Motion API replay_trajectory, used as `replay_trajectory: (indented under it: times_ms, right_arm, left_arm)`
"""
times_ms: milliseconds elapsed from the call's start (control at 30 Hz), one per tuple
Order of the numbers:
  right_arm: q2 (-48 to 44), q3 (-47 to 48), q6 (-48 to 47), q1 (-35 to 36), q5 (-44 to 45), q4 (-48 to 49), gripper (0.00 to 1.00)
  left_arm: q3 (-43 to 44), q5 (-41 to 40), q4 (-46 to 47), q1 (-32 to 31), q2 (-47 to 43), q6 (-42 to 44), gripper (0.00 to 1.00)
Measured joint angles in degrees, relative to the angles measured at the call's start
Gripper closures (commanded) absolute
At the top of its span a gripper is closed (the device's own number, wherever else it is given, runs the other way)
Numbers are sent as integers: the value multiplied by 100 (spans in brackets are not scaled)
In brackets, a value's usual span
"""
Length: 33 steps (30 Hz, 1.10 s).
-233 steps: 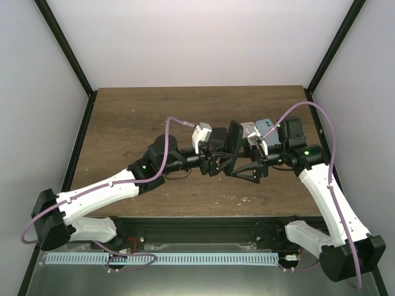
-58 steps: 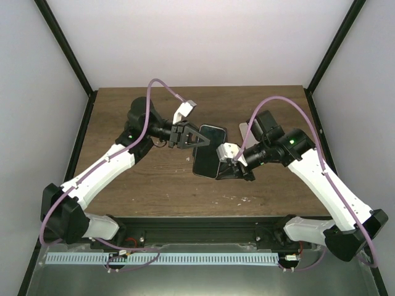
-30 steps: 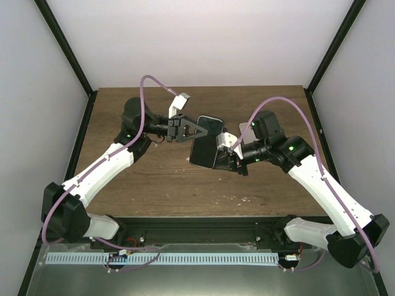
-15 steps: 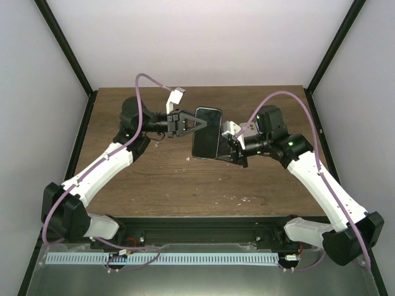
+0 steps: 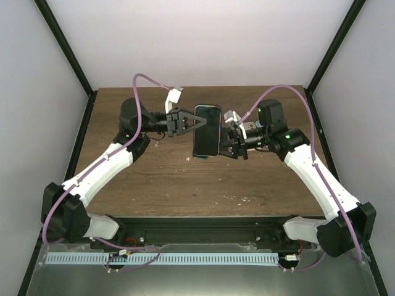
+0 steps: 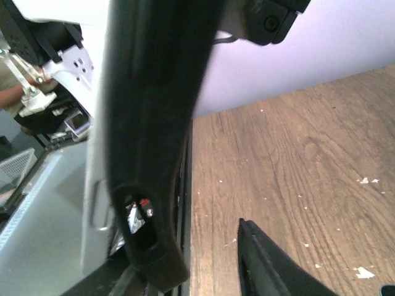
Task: Take the phone out of the phone case
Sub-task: Remove the phone case from the phone.
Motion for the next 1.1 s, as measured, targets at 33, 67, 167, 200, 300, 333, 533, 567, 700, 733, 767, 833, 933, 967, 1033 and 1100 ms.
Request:
replay_trajectory:
  times_ms: [33, 67, 167, 200, 300, 333, 533, 567, 700, 733, 767, 833, 933, 967, 1033, 1100]
  right_arm:
    - [17, 2, 103, -20, -66, 70, 59]
    - [35, 4, 199, -46, -127, 160, 56]
    - [50, 7, 511, -118, -278, 365, 50]
    - [57, 7, 614, -140, -319, 428, 47]
    - [105, 7, 933, -203, -479, 686, 45]
    - [120, 7, 1021, -216, -527, 763, 44]
    - [177, 7, 1526, -249, -614, 1095, 46]
    - [188, 7, 1624, -251, -621, 1147, 49]
    - [258, 7, 2149, -278, -715, 1414, 71]
    - [273, 4, 2251, -280, -761, 1499, 79]
    - [302, 2, 2457, -297, -857, 1587, 86]
    - [332, -24, 2715, -315, -999, 1731, 98]
    - [350, -153, 2887, -363, -1047, 1858, 99]
    - [352, -227, 2920, -389, -1019, 1871, 99]
    - [350, -422, 2931, -435, -883, 1875, 99]
    - [306, -619, 2927, -450, -621, 1937, 99]
  left_arm:
    - [-2, 4, 0, 0, -4, -4, 100]
    - [-2, 4, -2, 0, -7, -13, 100]
    - [-2, -52, -83, 0, -50, 39, 100]
    - [-2, -76, -114, -2, -70, 66, 100]
    - [0, -153, -271, -9, -160, 208, 100]
    - [0, -173, -319, -11, -184, 249, 100]
    - [15, -258, -636, -22, -286, 588, 100]
    - [20, -269, -664, -22, -297, 632, 100]
    - [37, -398, -756, -22, -286, 787, 100]
    - [42, -417, -756, -22, -262, 804, 100]
    - [44, -455, -750, -22, -236, 815, 100]
    - [44, -531, -745, -22, -170, 820, 100]
    - [42, -748, -885, -22, -74, 780, 96]
    - [39, -802, -962, -26, -37, 774, 85]
    - [39, -935, -1189, -46, 39, 802, 67]
    - [37, -1200, -1550, -76, 98, 890, 54]
